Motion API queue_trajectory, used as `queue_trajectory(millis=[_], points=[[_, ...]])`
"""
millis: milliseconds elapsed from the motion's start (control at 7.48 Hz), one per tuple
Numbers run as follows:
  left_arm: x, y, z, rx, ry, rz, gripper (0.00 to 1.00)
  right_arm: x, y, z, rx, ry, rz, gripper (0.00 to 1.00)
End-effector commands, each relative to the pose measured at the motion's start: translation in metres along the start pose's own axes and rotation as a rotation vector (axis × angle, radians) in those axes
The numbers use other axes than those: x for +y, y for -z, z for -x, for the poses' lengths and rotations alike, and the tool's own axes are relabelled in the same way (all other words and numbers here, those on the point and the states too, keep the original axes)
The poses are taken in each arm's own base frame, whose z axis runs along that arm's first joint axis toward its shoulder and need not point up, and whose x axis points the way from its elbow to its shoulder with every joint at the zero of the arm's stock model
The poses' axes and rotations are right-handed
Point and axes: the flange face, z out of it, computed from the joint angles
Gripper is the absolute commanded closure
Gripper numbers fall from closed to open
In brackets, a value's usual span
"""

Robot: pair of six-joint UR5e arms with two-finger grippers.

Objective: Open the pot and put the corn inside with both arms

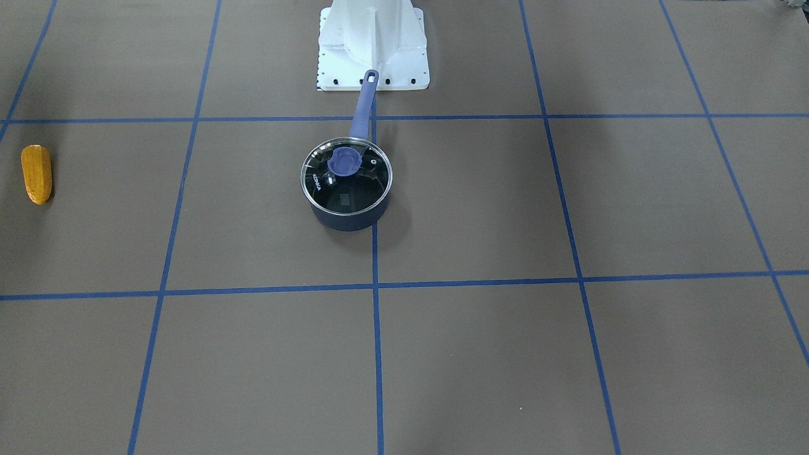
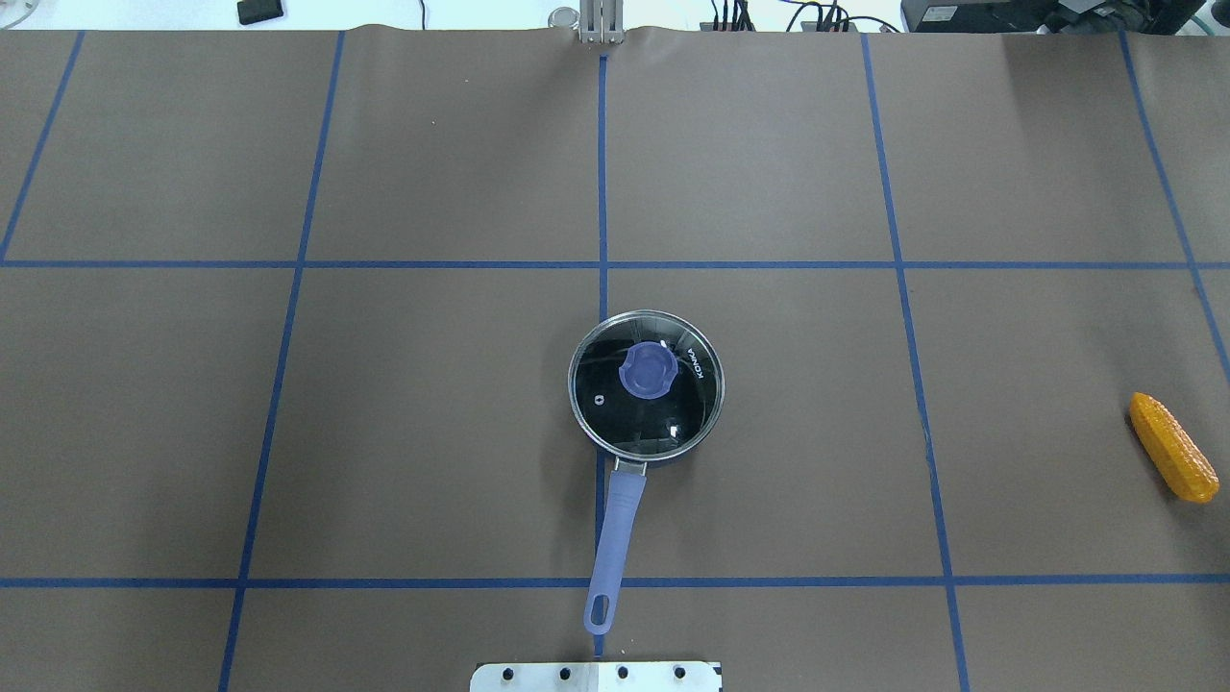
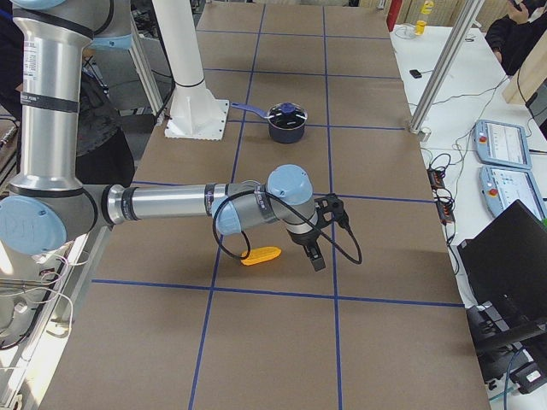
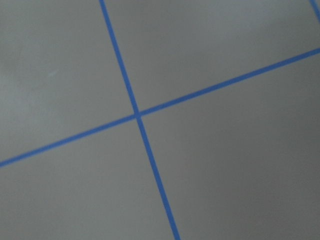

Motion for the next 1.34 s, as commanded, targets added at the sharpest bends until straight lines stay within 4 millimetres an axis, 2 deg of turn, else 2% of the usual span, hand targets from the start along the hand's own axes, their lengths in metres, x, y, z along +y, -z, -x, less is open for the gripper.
queue_trajectory(millis=[0, 134, 268, 535, 669, 803, 936, 1070, 1204], points=[[-0.017, 0.004, -0.024, 0.052, -0.155, -0.115, 0.02, -0.007, 0.003, 0.003, -0.001, -0.04, -0.057, 0.0], [-0.039, -0.033, -0.062, 0.107, -0.189, -0.058, 0.02, -0.01, -0.003, 0.011, -0.014, -0.147, -0.048, 0.0], [-0.065, -0.037, -0.086, 0.119, -0.045, -0.059, 0.01, -0.013, -0.008, 0.02, -0.025, -0.189, -0.039, 0.0], [-0.104, -0.073, -0.159, 0.101, 0.014, -0.033, 0.0, -0.018, -0.018, 0.033, -0.041, -0.21, -0.02, 0.0], [-0.115, -0.097, -0.2, 0.094, 0.009, -0.016, 0.0, -0.017, -0.018, 0.032, -0.041, -0.21, -0.019, 0.0], [-0.142, -0.109, -0.247, 0.112, 0.043, 0.0, 0.0, -0.017, -0.018, 0.033, -0.041, -0.209, -0.02, 0.0], [-0.175, -0.128, -0.321, 0.104, 0.063, 0.032, 0.0, -0.017, -0.018, 0.032, -0.041, -0.208, -0.019, 0.0], [-0.195, -0.143, -0.398, 0.08, 0.048, 0.075, 0.0, -0.017, -0.018, 0.032, -0.041, -0.207, -0.019, 0.0], [-0.208, -0.146, -0.463, 0.07, 0.064, 0.115, 0.0, -0.016, -0.019, 0.032, -0.041, -0.206, -0.018, 0.0]])
